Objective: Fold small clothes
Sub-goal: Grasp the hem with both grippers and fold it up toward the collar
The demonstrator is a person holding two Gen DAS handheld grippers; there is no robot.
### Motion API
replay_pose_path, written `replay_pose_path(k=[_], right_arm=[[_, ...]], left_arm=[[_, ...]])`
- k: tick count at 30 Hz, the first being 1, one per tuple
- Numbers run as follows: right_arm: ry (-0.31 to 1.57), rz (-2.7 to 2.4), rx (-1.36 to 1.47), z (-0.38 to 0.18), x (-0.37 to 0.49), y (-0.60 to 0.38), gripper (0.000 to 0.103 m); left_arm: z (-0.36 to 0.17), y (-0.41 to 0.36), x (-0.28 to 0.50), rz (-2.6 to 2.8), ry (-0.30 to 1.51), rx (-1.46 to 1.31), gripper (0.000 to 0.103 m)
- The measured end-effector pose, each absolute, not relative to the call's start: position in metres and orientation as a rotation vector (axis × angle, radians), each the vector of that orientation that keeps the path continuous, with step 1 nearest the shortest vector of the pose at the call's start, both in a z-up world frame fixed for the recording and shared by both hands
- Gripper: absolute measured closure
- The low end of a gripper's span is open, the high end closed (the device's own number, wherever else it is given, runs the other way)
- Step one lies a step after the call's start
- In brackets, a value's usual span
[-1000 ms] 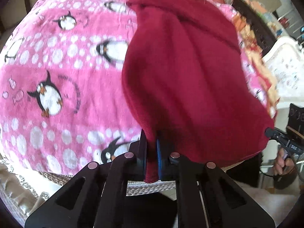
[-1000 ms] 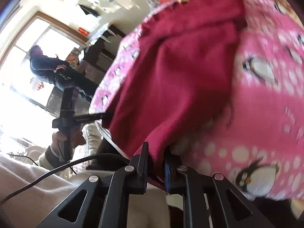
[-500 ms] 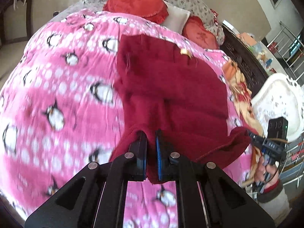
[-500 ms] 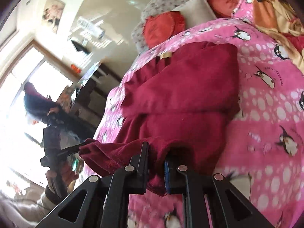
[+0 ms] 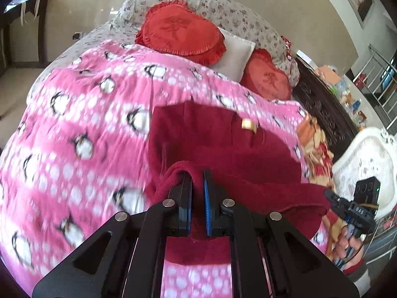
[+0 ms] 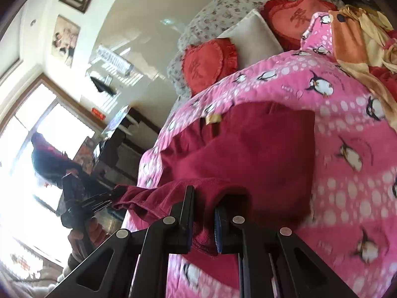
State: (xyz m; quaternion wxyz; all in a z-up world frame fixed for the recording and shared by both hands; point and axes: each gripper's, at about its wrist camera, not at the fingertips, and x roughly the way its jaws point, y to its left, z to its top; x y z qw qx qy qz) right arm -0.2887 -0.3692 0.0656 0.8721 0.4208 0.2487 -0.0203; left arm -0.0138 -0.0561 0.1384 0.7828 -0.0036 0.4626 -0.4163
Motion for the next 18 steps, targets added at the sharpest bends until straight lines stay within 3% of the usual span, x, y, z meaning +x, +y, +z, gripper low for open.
replay_pose_path(k=[9, 13, 15, 16, 17, 18], right_arm=[[0.535, -0.129, 0.982, 0.037, -0.240, -0.439, 0.091], [0.590, -0.190, 0.987, 0.033, -0.237, -0.460, 0.068], [0.518, -0.214, 0.989, 0.043, -0.255, -0.468, 0.066], [0.490, -0.219, 0.979, 0.050, -0.266, -0.468, 0.065], [0.480, -0.212, 0.965, 0.055, -0.271, -0.465, 0.066], [0.473, -0.189, 0.916, 0.064, -0.277, -0.456, 0.066]], left_arm=[[0.114, -0.131, 0.037, -0.844, 1.005, 0.074, 0.096], [0.109, -0.146, 0.052, -0.876, 1.044, 0.103, 0.091], [0.113, -0.143, 0.056, -0.907, 1.064, 0.062, 0.085], [0.118, -0.140, 0.058, -0.928, 1.069, 0.042, 0.072], [0.122, -0.140, 0.058, -0.925, 1.060, 0.041, 0.048], [0.128, -0.137, 0.056, -0.906, 1.026, 0.045, 0.039]])
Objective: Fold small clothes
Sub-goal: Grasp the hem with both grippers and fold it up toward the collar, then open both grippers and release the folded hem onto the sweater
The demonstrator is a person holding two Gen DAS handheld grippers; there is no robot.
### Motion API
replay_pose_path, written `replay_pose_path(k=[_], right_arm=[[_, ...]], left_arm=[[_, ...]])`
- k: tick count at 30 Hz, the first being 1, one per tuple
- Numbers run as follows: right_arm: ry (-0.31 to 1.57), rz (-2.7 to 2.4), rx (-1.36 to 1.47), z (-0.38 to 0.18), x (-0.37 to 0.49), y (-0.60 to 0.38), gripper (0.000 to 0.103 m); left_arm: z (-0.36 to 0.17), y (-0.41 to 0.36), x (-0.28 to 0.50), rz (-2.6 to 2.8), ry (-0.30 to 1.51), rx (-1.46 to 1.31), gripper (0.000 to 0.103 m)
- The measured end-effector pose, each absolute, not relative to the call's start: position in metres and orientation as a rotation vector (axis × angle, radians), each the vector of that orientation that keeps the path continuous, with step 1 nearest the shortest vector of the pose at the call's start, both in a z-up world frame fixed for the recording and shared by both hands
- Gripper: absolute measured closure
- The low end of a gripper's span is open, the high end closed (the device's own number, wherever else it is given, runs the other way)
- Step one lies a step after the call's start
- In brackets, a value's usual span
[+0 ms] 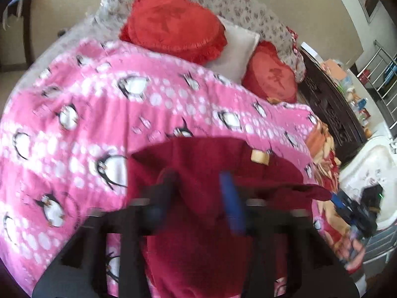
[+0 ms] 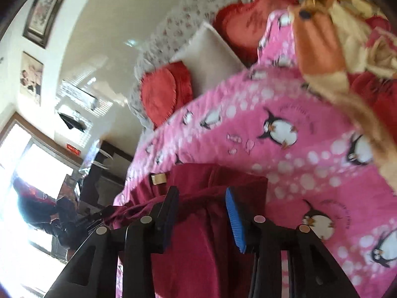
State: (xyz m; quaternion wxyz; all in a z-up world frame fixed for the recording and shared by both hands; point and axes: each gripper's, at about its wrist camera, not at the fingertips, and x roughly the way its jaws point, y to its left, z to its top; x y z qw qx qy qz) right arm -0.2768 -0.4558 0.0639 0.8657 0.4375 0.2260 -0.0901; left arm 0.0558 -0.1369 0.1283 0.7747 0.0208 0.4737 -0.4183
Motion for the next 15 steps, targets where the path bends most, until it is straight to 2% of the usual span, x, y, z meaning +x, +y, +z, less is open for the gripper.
replay_pose_path(k=[1, 2, 5, 9, 15], right_arm=[[0.480, -0.175, 0.859, 0.071, -0.279, -0.444, 0.066], [0.491, -0.169, 0.817, 0.074, -0.278, -0.435, 0.066], [0.525, -0.108, 0.704, 0.081, -0.263, -0.402, 0.066], [0.594, -0.096, 0.653, 0.067, -0.223, -0.389, 0.066], [0.641, -0.324, 0.611, 0.041, -0.164, -0.435, 0.066]], left_arm=[[0.137, -0.131, 0.052, -0.896, 0.964, 0.038, 0.031], [0.145, -0.127, 0.049, -0.899, 0.920, 0.027, 0.030], [0.148, -0.129, 0.044, -0.920, 0.917, 0.032, 0.029], [0.125, -0.151, 0.041, -0.883, 0.948, 0.106, 0.029], [0.071, -0.189, 0.062, -0.784, 1.037, 0.168, 0.029]])
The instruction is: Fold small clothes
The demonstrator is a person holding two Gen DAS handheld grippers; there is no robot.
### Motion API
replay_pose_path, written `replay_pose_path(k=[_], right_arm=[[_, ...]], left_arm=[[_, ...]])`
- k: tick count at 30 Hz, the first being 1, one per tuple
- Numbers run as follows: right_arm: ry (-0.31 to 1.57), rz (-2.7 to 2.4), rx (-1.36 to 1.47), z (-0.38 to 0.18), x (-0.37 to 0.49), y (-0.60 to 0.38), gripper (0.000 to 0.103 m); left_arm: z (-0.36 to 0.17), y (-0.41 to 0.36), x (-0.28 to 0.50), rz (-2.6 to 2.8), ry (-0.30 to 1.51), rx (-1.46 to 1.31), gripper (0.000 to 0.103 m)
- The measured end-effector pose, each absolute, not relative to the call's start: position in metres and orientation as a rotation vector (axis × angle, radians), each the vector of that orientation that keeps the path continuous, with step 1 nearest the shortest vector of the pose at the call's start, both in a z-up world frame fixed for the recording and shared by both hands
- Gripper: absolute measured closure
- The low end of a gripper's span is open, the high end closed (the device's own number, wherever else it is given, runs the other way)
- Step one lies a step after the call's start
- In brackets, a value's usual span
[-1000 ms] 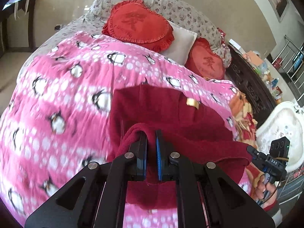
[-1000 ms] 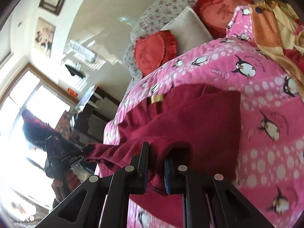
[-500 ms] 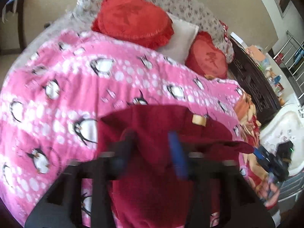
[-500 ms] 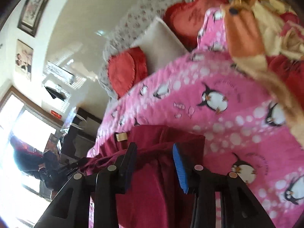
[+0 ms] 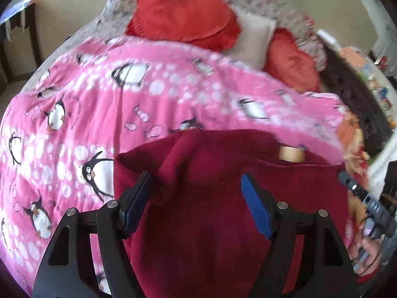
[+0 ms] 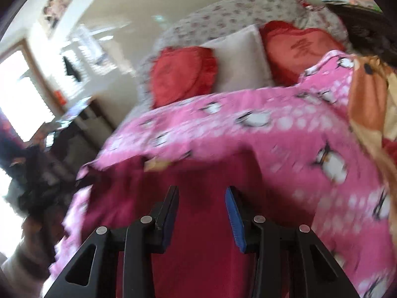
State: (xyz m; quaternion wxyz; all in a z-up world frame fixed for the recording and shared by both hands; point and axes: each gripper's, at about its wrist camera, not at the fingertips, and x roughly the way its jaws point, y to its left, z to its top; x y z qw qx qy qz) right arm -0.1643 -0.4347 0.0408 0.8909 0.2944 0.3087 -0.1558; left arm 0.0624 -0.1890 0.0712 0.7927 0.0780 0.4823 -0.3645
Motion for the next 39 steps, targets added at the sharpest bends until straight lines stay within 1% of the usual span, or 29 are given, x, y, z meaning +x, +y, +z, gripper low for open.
replay_pose_path(k=[3, 5, 7, 8, 10, 14, 18, 20, 21, 22, 23, 27, 29, 34, 39], right_arm=[[0.646, -0.308, 0.669, 0.031, -0.159, -0.452, 0.066], [0.628, -0.288, 0.674, 0.042, -0.168, -0.452, 0.066], [0.598, -0.274, 0.676, 0.054, -0.197, -0.443, 0.065], [0.600, -0.278, 0.672, 0.056, -0.205, -0.437, 0.062], [0.645, -0.298, 0.654, 0.055, -0.236, -0.422, 0.062], [0.692, -0.283, 0.655, 0.043, -0.281, -0.388, 0.062], [0.740, -0.258, 0.677, 0.023, -0.294, -0.364, 0.062], [0.784, -0.272, 0.683, 0.008, -0.293, -0.356, 0.062], [0.802, -0.281, 0.702, -0.001, -0.292, -0.354, 0.064], [0.800, -0.271, 0.722, -0.006, -0.293, -0.353, 0.082], [0.798, -0.271, 0.726, -0.007, -0.292, -0.352, 0.094], [0.782, -0.299, 0.611, 0.023, -0.300, -0.346, 0.097], [0.780, -0.320, 0.610, 0.028, -0.303, -0.350, 0.097], [0.833, -0.358, 0.636, 0.009, -0.296, -0.359, 0.097], [0.824, -0.333, 0.659, 0.011, -0.297, -0.360, 0.097]], left_arm=[[0.057, -0.193, 0.076, -0.770, 1.082, 0.172, 0.029], [0.065, -0.181, 0.077, -0.803, 1.084, 0.112, 0.029], [0.078, -0.166, 0.071, -0.838, 1.058, 0.101, 0.029], [0.083, -0.159, 0.066, -0.849, 1.043, 0.111, 0.029], [0.093, -0.138, 0.051, -0.887, 1.002, 0.126, 0.029], [0.102, -0.101, 0.024, -0.920, 0.965, 0.158, 0.029], [0.096, -0.070, -0.001, -0.941, 0.950, 0.185, 0.029], [0.087, -0.061, -0.008, -0.942, 0.972, 0.191, 0.029], [0.084, -0.058, -0.010, -0.943, 0.979, 0.191, 0.029], [0.079, -0.054, -0.012, -0.939, 0.990, 0.188, 0.029], [0.077, -0.051, -0.014, -0.936, 0.995, 0.187, 0.029], [0.073, -0.036, -0.023, -0.977, 1.015, 0.164, 0.029], [0.070, -0.033, -0.029, -1.002, 1.011, 0.171, 0.029], [0.052, -0.043, -0.042, -1.081, 1.031, 0.241, 0.029], [0.039, -0.059, -0.043, -1.125, 1.014, 0.339, 0.031]])
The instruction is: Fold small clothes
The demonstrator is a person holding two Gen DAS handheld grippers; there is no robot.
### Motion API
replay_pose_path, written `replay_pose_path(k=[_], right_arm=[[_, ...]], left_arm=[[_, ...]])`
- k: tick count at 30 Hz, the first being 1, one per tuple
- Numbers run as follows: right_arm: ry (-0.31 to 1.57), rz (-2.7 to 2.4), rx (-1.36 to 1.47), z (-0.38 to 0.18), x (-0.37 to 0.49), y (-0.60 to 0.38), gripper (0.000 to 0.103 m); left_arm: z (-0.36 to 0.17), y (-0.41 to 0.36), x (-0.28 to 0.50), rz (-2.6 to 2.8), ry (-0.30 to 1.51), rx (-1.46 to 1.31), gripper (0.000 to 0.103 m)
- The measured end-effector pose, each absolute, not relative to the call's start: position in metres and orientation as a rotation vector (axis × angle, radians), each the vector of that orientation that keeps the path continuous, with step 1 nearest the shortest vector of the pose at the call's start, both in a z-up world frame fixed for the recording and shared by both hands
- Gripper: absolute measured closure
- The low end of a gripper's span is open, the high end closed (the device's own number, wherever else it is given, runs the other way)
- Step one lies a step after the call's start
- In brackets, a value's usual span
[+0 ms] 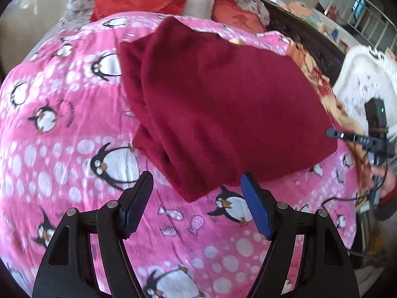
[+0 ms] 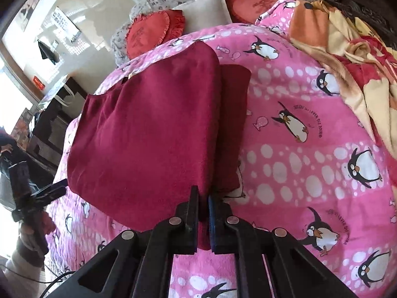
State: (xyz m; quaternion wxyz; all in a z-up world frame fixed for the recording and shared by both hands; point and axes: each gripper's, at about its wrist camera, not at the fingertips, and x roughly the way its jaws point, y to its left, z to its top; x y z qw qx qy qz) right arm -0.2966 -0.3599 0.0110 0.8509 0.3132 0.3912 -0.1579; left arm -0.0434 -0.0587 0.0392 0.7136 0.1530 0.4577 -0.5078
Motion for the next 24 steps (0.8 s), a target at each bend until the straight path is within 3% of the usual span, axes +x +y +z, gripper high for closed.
replay_pose_path(k=[3, 5, 7, 10, 19, 22, 24], right_arm=[[0.825, -0.330, 0.681, 0.009, -0.297, -0.361, 0.097], [0.828, -0.331, 0.690, 0.007, -0.297, -0.360, 0.097], [0.828, -0.333, 0.695, 0.006, -0.296, -0.359, 0.097], [0.831, -0.335, 0.701, 0.005, -0.296, -0.358, 0.097], [0.808, -0.362, 0.698, 0.019, -0.307, -0.367, 0.097], [0.881, -0.468, 0.618, 0.012, -0.307, -0.368, 0.099], [0.859, -0.436, 0.710, 0.006, -0.314, -0.375, 0.099]], left_arm=[[0.031, -0.066, -0.037, -1.185, 1.063, 0.329, 0.052], [0.027, -0.067, -0.033, -1.213, 1.097, 0.316, 0.075], [0.022, -0.065, -0.026, -1.244, 1.136, 0.278, 0.079], [0.017, -0.059, -0.014, -1.256, 1.187, 0.185, 0.093], [0.054, -0.037, -0.012, -1.196, 1.094, 0.302, 0.097], [0.042, -0.029, -0.012, -1.164, 1.116, 0.329, 0.097], [0.030, -0.029, -0.017, -1.142, 1.124, 0.342, 0.097]])
